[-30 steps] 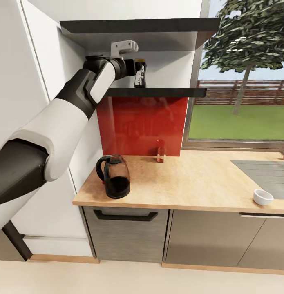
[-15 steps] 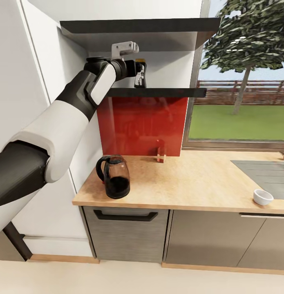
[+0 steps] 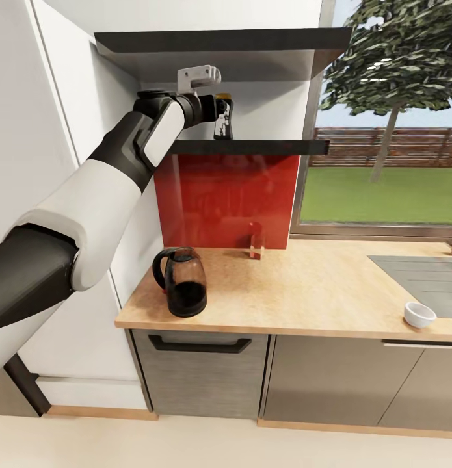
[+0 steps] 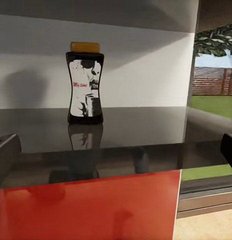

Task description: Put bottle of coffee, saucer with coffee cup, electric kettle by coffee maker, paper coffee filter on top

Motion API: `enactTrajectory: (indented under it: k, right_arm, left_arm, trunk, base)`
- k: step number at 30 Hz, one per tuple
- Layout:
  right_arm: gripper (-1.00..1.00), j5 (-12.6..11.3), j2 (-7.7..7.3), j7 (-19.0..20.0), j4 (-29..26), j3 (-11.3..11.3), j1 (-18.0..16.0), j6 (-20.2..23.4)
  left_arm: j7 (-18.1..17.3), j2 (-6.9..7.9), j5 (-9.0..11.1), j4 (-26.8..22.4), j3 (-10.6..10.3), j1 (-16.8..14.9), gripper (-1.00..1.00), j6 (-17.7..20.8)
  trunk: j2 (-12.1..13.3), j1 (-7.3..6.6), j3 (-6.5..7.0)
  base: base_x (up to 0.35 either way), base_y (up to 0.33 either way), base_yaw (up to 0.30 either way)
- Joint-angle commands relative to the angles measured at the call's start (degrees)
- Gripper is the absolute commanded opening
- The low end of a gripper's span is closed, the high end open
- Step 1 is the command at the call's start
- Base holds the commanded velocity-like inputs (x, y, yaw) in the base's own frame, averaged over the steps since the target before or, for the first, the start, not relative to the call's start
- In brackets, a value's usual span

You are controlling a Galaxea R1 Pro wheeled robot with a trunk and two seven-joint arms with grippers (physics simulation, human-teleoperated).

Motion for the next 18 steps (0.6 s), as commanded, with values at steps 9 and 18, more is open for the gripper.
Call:
enactTrajectory:
  k: [9,18]
  right_arm:
    - [1.0,-0.64,-4.01,-0.71,5.71,-0.02,3.5,-1.99]
    - [1.0,-1.09,-4.32,-0.74,11.7,-0.08,3.76,-6.47]
  left_arm:
    - [0.47,0.0,0.54,-0.04,-0.17,-0.06,1.0,0.21]
    - [0.47,0.0,0.54,0.02,-0.15,-0.06,1.0,0.24]
  trunk:
    - [-0.07,0.02,-0.09]
    - [-0.07,0.02,-0.09]
  base:
    - [0.104,0.0,0.0]
    - [0.097,0.0,0.0]
